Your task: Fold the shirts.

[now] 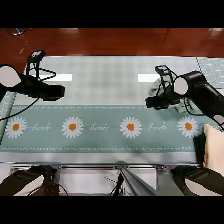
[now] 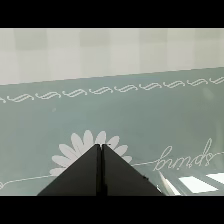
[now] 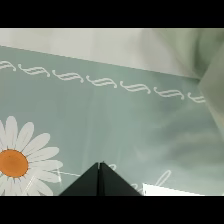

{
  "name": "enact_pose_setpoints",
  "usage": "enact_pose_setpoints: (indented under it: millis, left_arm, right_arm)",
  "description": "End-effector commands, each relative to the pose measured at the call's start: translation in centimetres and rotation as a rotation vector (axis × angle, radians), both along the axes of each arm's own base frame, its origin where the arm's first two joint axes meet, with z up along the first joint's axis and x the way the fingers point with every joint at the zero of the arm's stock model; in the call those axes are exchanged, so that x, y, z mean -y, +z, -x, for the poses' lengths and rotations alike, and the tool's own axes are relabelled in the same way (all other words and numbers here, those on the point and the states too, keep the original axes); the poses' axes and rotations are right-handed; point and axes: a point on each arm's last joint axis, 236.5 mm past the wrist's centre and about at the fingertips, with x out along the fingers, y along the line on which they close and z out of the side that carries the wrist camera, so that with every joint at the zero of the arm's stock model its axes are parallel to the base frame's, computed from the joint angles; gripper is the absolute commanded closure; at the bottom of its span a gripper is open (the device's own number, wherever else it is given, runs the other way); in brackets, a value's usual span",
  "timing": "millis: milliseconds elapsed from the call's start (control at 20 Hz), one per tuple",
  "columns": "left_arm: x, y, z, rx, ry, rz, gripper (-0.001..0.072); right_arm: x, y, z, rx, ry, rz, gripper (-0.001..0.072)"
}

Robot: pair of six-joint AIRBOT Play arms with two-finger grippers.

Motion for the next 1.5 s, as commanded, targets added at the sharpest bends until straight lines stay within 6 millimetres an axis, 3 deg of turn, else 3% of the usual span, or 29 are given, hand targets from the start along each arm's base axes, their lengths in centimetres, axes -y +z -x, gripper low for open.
enact_pose_setpoints:
  millis: [0,750,950,1050,1100,1150,1200,1250,1350,1450]
  left_arm:
    - [0.0,0.0,0.0,0.000,0.001,0.000,0.0688]
    - [0.0,0.0,0.0,0.001,0.001,0.000,0.0688]
    - [0.2,0.8,-2.0,0.088,0.015,0.014,0.0688]
    - [0.3,2.0,-4.1,0.189,0.031,0.031,0.0687]
    - [0.4,2.7,-5.4,0.248,0.040,0.041,0.0687]
    - [0.5,3.4,-6.6,0.302,0.050,0.050,0.0649]
    - [0.5,3.8,-7.7,0.348,0.059,0.057,0.0374]
    - [0.6,4.0,-8.5,0.374,0.065,0.062,-0.0004]
    - [0.6,3.3,-8.9,0.369,0.067,0.060,0.0007]
    - [0.6,2.4,-8.9,0.344,0.066,0.055,0.0007]
  right_arm:
    - [0.0,0.0,0.0,0.000,0.001,0.000,0.0689]
    - [-0.1,0.0,0.0,0.001,0.001,-0.001,0.0690]
    - [-0.6,0.8,-2.8,0.126,0.005,-0.026,0.0690]
    - [-0.7,1.4,-4.5,0.199,0.012,-0.028,0.0689]
    - [0.0,1.8,-5.5,0.250,0.027,0.012,0.0651]
    - [1.4,2.4,-6.8,0.311,0.054,0.086,0.0378]
    - [3.5,3.3,-8.2,0.376,0.069,0.188,0.0082]
    - [6.1,4.2,-9.3,0.423,0.060,0.294,0.0083]
    - [12.6,6.0,-10.4,0.472,-0.079,0.447,0.0084]
    - [18.3,5.1,-9.9,0.433,-0.295,0.427,0.0084]
